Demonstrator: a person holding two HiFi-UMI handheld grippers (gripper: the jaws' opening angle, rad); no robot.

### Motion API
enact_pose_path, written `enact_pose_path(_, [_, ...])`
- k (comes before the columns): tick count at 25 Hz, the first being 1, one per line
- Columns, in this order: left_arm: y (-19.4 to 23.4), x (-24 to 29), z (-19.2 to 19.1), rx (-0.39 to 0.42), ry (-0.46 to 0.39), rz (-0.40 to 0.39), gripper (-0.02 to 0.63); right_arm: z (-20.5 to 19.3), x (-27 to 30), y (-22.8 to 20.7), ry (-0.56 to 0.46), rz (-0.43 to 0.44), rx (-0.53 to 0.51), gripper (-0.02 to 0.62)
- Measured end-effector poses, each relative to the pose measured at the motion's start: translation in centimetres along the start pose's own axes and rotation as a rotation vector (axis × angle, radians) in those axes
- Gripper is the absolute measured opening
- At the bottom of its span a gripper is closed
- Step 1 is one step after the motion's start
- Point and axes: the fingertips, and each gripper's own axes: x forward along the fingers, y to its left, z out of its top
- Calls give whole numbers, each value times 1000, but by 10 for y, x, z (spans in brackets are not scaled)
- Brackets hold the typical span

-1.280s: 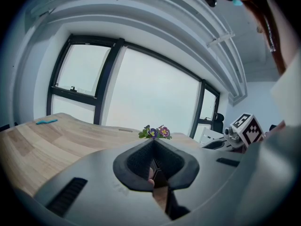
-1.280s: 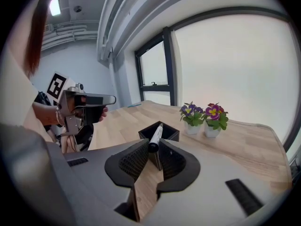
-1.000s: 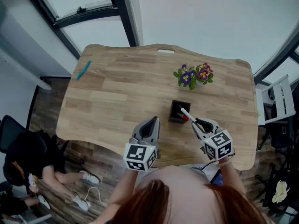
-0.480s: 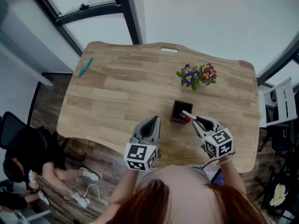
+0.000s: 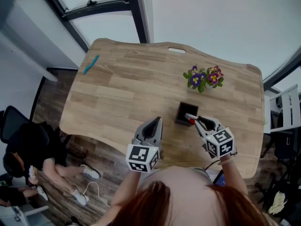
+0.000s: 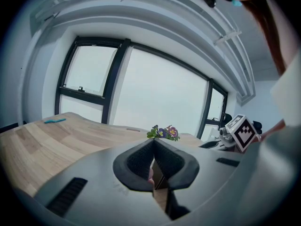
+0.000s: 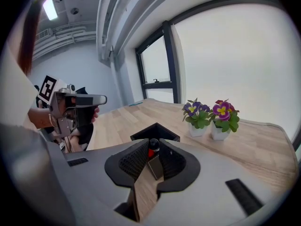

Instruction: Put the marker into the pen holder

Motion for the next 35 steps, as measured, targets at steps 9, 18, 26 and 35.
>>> enact_pose_path(9, [2, -1, -1, -1, 3, 13, 2, 3, 6, -5, -8, 12, 36, 61])
enact_pose_path(18, [0, -1, -1, 1, 8, 13, 2, 1, 5, -5, -5, 18, 53, 72])
enact_pose_path(26, [-2, -1, 1, 9, 5, -6, 2, 10, -2, -7, -59, -14, 65, 72])
enact_pose_path(35, [-4, 0, 9, 42, 0, -59, 2, 24, -21, -3, -146, -102, 95, 38])
